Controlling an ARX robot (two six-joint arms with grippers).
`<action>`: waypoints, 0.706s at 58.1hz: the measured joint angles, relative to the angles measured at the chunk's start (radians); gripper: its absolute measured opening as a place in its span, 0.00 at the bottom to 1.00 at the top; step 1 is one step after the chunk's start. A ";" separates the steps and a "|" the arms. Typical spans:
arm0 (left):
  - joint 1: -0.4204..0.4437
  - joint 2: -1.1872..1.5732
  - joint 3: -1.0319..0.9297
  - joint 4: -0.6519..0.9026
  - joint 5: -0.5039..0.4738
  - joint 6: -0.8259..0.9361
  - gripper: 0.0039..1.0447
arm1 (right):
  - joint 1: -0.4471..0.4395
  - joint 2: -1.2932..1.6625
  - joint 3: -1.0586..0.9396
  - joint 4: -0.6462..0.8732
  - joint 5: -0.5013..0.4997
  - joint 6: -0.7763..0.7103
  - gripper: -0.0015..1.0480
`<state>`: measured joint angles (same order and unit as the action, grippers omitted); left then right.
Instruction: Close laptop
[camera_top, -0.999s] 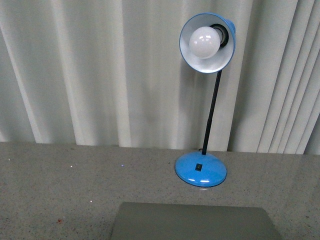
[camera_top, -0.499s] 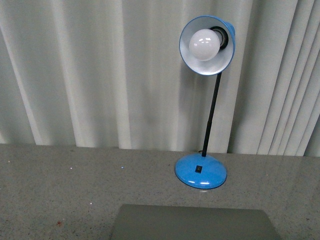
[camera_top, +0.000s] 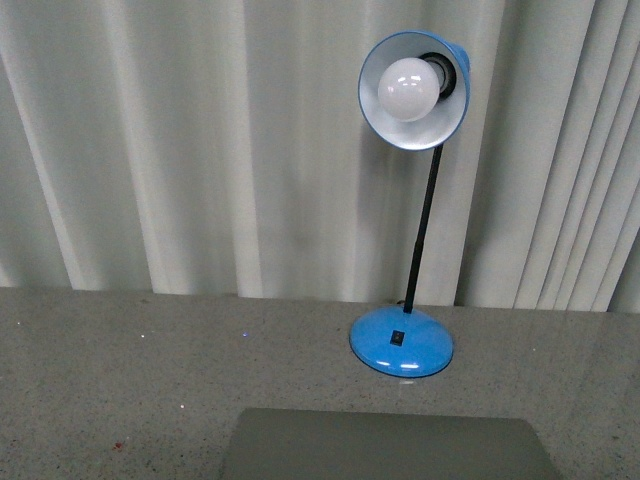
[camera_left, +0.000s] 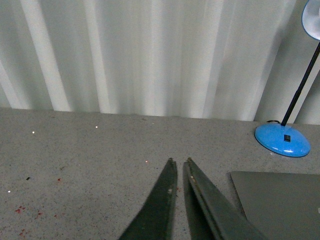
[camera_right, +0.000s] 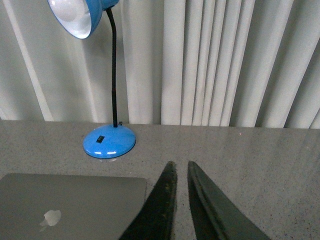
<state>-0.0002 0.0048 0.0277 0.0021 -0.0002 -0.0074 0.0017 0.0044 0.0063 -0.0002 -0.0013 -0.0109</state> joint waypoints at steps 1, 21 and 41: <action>0.000 0.000 0.000 0.000 0.000 0.000 0.12 | 0.000 0.000 0.000 0.000 0.000 0.000 0.12; 0.000 -0.001 0.000 -0.001 0.000 0.000 0.72 | 0.000 0.000 0.000 0.000 0.000 0.000 0.71; 0.000 -0.001 0.000 -0.001 0.000 0.003 0.94 | 0.000 0.000 0.000 0.000 0.000 0.000 0.93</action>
<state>-0.0002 0.0036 0.0277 0.0013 -0.0002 -0.0048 0.0017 0.0044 0.0063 -0.0002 -0.0013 -0.0109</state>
